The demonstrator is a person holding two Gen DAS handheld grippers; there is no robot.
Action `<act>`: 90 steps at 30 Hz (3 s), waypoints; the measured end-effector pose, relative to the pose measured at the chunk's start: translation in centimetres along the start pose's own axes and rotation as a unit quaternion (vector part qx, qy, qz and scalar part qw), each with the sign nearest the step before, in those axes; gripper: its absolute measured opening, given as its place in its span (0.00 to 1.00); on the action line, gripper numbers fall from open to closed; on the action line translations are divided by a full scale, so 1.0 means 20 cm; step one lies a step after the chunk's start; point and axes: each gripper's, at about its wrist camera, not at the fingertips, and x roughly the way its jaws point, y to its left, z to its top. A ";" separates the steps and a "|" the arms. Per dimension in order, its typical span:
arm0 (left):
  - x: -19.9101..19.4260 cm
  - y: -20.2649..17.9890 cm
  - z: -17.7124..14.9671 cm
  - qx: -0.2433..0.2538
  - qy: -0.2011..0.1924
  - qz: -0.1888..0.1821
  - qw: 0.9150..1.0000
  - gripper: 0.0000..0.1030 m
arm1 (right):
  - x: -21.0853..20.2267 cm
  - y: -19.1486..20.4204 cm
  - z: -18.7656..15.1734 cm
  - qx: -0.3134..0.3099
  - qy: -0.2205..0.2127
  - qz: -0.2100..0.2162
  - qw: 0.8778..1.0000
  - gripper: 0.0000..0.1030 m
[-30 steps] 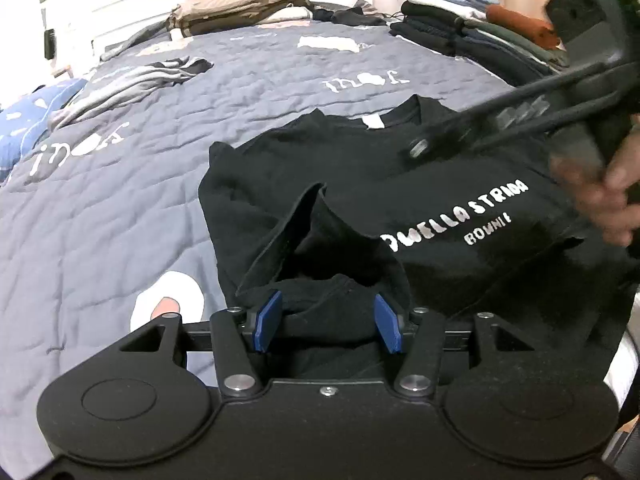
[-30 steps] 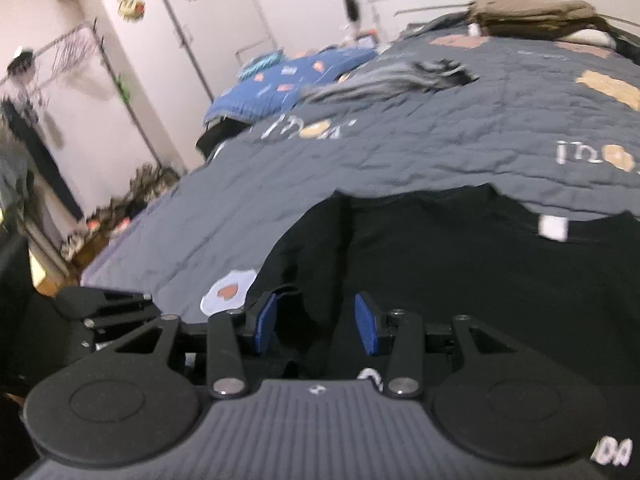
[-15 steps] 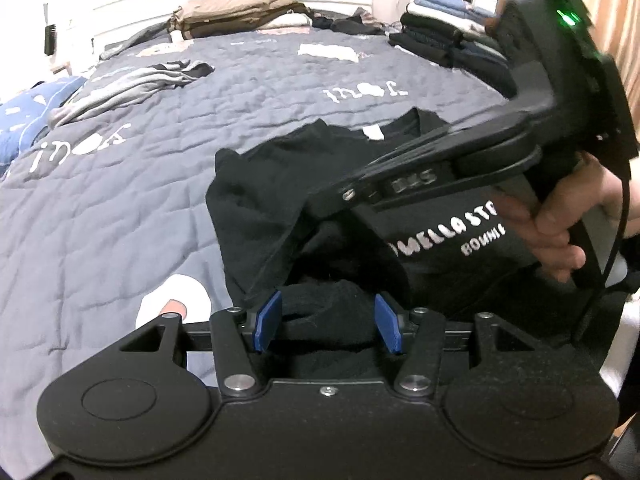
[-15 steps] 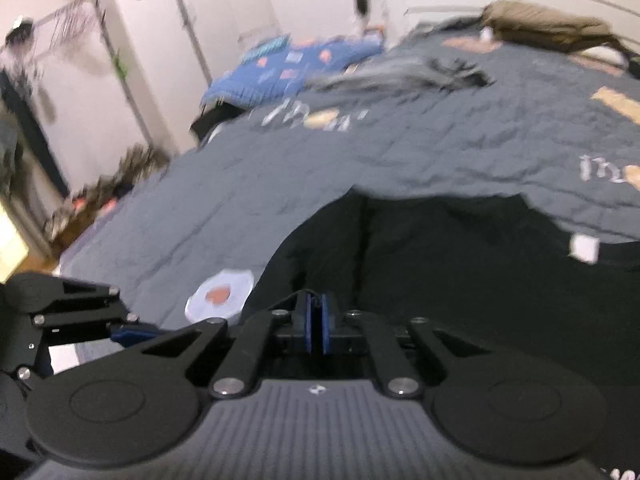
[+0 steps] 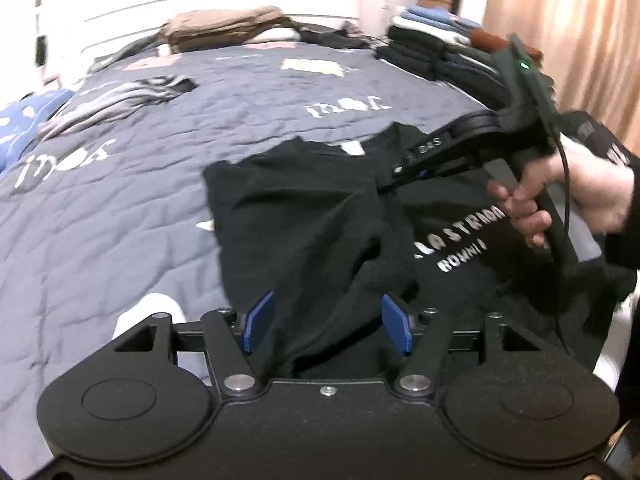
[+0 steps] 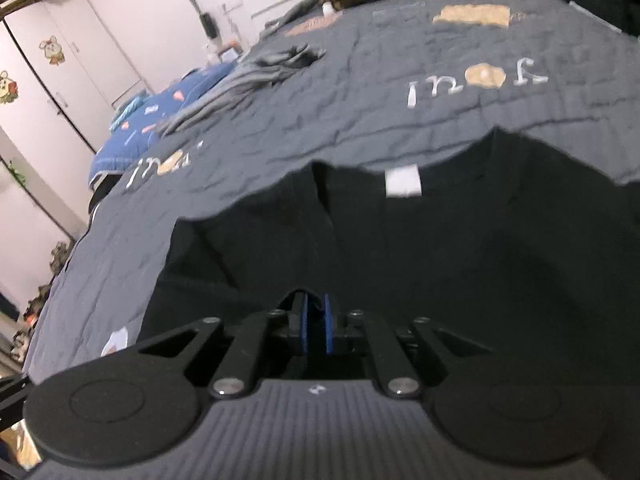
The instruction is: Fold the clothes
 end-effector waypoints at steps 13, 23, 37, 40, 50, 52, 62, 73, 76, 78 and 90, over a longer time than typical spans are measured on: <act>0.23 -0.19 -0.07 0.125 0.021 0.042 0.991 0.15 | -0.22 0.09 -0.04 -0.064 -0.020 0.035 0.997 0.30; 0.11 -0.32 -0.15 0.242 0.061 0.008 0.968 0.14 | -0.04 0.00 -0.08 0.004 0.024 0.075 0.997 0.35; 0.15 -0.21 -0.01 0.065 0.013 0.009 0.998 0.47 | 0.01 -0.02 -0.07 0.063 0.025 0.093 0.993 0.38; 0.19 -0.20 -0.01 0.029 0.026 0.000 0.999 0.34 | 0.02 -0.02 -0.07 0.072 0.026 0.092 0.993 0.38; 0.23 -0.19 -0.02 -0.002 0.058 0.001 0.998 0.14 | 0.03 -0.02 -0.07 0.075 0.014 0.092 0.993 0.02; 0.20 -0.17 -0.01 0.003 0.051 -0.010 0.999 0.13 | 0.00 -0.02 -0.06 0.078 0.012 0.095 0.992 0.01; 0.06 -0.10 -0.02 0.036 0.069 -0.053 0.996 0.12 | -0.09 -0.01 -0.02 0.040 0.044 0.080 0.995 0.01; 0.01 0.00 0.01 -0.015 0.031 -0.061 0.998 0.34 | -0.14 0.04 0.02 -0.039 0.080 0.029 0.996 0.10; 0.01 0.08 0.03 -0.058 0.009 -0.034 0.998 0.38 | -0.19 0.04 0.05 -0.049 0.046 0.034 0.997 0.21; 0.01 0.13 0.05 -0.085 -0.002 -0.020 0.996 0.38 | -0.19 0.05 0.07 -0.053 0.032 0.042 0.997 0.32; 0.03 0.36 0.11 -0.185 -0.048 0.026 0.981 0.39 | 0.10 0.32 0.22 -0.117 0.012 0.063 0.991 0.40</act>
